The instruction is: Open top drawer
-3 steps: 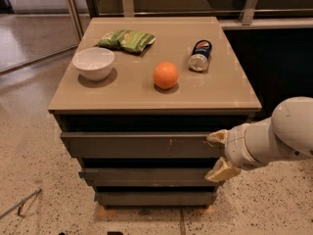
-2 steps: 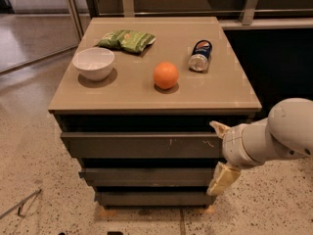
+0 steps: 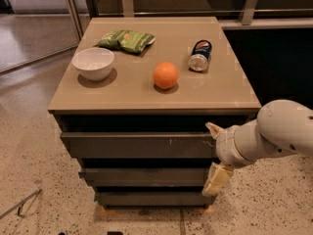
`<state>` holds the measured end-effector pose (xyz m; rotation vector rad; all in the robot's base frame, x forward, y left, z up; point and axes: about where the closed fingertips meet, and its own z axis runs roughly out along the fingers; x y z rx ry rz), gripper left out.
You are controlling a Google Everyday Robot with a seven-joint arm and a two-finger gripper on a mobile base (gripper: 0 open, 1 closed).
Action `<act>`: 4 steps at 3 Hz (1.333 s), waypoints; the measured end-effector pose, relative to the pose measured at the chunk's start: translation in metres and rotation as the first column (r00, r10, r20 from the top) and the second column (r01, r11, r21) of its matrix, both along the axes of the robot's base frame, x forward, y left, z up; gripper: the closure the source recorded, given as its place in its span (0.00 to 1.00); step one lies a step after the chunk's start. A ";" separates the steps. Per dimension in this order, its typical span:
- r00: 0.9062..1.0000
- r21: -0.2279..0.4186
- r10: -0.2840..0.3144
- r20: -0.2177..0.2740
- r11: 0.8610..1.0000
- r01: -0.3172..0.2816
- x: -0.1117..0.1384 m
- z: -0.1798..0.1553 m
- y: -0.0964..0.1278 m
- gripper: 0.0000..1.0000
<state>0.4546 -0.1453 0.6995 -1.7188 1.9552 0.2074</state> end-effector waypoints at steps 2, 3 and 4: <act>0.999 0.001 0.014 -0.031 1.000 -0.014 0.011 -0.023 0.011 0.00; 0.999 -0.009 0.037 -0.038 0.999 -0.037 0.021 -0.032 0.020 0.00; 0.994 -0.045 0.091 -0.057 0.995 -0.094 0.043 -0.048 0.038 0.00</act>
Offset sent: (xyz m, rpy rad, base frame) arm 0.0203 0.0173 -0.0364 0.0001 0.0446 0.0241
